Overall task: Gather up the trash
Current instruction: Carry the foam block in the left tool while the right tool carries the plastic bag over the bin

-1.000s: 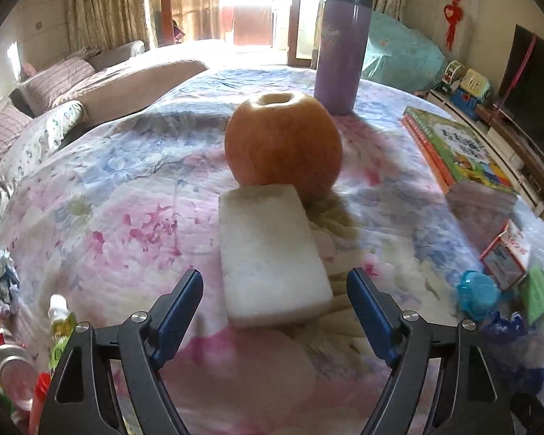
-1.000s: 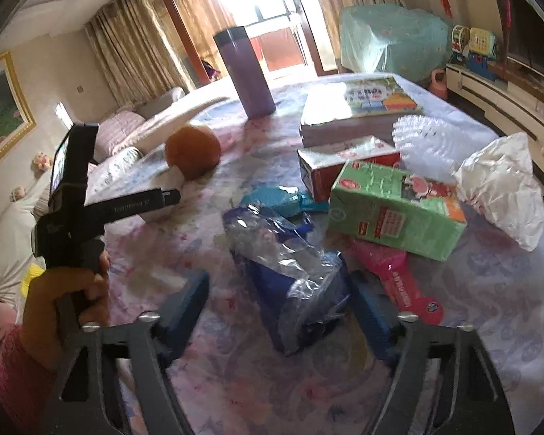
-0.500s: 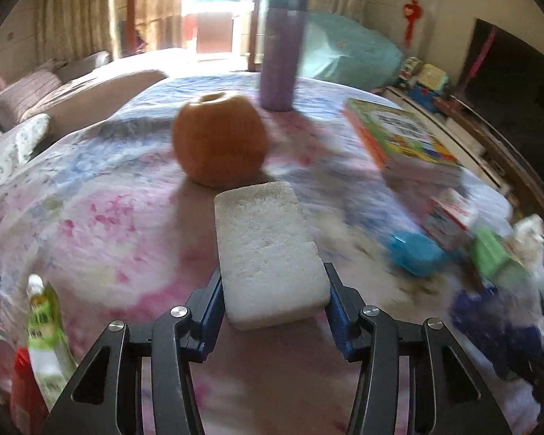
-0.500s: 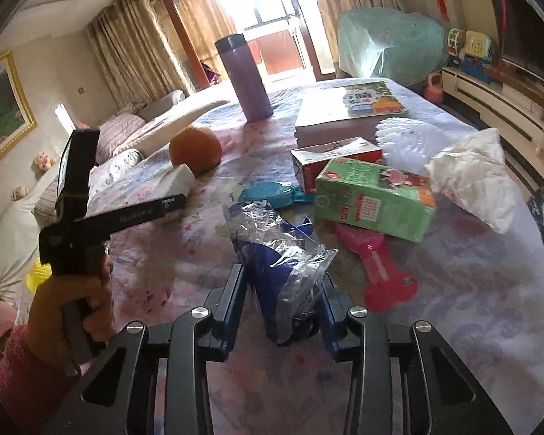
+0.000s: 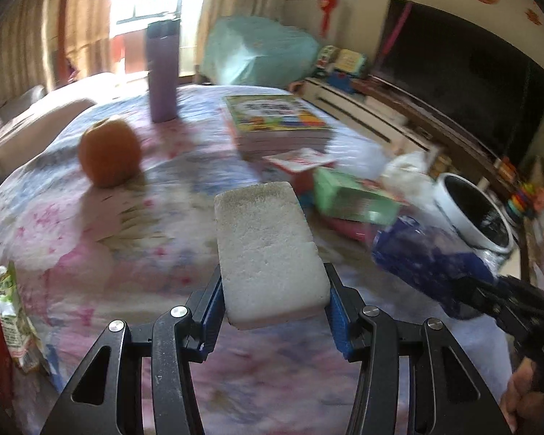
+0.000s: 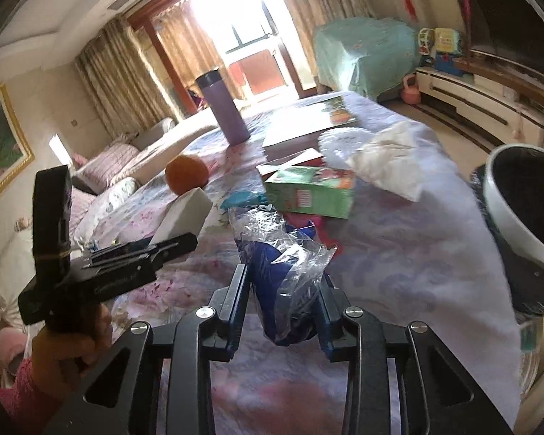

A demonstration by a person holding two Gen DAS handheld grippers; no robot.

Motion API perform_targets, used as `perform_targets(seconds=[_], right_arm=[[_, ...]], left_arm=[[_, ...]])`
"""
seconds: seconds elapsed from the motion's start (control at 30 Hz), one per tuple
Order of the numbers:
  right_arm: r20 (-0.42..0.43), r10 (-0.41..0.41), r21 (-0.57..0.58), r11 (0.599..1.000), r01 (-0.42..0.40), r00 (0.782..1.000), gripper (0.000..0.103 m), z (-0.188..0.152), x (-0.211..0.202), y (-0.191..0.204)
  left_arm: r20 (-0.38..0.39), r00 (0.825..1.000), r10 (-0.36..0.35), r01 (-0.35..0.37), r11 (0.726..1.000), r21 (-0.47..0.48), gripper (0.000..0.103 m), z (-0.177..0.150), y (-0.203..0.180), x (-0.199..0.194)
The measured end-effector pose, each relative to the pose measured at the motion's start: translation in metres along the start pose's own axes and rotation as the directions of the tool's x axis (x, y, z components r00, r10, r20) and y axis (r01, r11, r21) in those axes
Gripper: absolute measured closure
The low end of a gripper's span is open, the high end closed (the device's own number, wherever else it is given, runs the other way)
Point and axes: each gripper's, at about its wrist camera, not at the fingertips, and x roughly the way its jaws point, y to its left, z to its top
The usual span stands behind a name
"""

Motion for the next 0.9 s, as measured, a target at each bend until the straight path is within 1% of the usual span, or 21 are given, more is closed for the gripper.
perform_targets(seconds=[0.2,0.37,0.6,0.9], right_arm=[[0.037,-0.038,0.054,0.998,0.036,0.999,0.070,-0.003,-0.021,-0.022],[0.064,-0.077,0.095,0.993,0.070,0.995,0.070,-0.003,-0.039,-0.042],[0.092,-0.125,0.146,0.983,0.111,0.988,0.070,-0.001,-0.058,-0.069],[0.124,-0.181,0.197,0.968,0.154,0.976,0.070,-0.003,-0.080,-0.100]], left_arm=[[-0.009,0.998,-0.069,0.069,0.996,0.061,0.054,-0.006,-0.032,-0.007],[-0.030,0.991,-0.127,0.129,0.987,0.099,0.054,-0.007,-0.058,-0.006],[-0.046,0.984,-0.173,0.178,0.975,0.134,0.054,-0.003,-0.090,0.001],[-0.062,0.978,-0.201,0.209,0.961,0.182,0.054,0.001,-0.125,0.018]])
